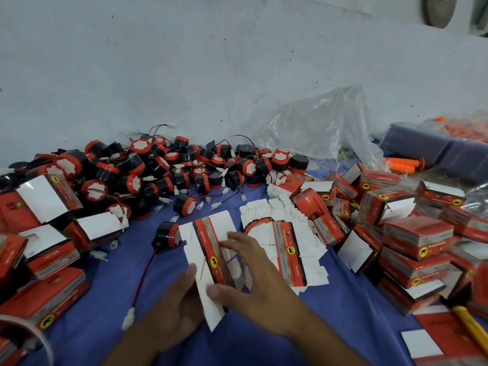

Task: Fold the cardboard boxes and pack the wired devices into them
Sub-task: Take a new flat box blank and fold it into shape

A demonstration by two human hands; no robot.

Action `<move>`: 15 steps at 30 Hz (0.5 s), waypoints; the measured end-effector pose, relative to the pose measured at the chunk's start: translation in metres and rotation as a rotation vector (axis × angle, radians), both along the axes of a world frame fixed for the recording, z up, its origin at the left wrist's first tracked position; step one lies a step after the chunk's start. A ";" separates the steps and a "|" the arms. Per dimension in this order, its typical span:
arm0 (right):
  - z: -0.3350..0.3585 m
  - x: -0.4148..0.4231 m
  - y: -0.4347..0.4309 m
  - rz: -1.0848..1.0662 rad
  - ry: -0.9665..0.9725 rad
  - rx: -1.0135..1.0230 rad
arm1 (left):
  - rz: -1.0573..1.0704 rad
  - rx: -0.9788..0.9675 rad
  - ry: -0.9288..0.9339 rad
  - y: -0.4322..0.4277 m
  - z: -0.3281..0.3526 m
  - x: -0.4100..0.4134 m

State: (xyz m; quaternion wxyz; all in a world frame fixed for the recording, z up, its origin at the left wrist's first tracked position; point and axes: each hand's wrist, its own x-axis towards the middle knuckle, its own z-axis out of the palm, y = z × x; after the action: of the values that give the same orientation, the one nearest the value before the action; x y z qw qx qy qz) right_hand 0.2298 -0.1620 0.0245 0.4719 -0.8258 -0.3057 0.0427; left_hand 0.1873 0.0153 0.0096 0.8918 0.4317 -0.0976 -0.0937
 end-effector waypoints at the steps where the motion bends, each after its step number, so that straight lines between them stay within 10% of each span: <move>1: -0.001 -0.001 0.001 0.007 0.017 0.000 | -0.105 -0.014 0.036 -0.004 -0.003 0.005; 15: -0.002 0.002 -0.002 0.118 0.287 0.182 | -0.138 0.230 -0.064 0.002 -0.001 0.008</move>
State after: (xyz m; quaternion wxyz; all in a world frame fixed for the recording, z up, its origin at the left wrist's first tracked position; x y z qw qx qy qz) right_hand 0.2317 -0.1645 0.0221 0.5802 -0.7457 -0.2859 0.1601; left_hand 0.1949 0.0176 0.0085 0.8242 0.5262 -0.1440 -0.1519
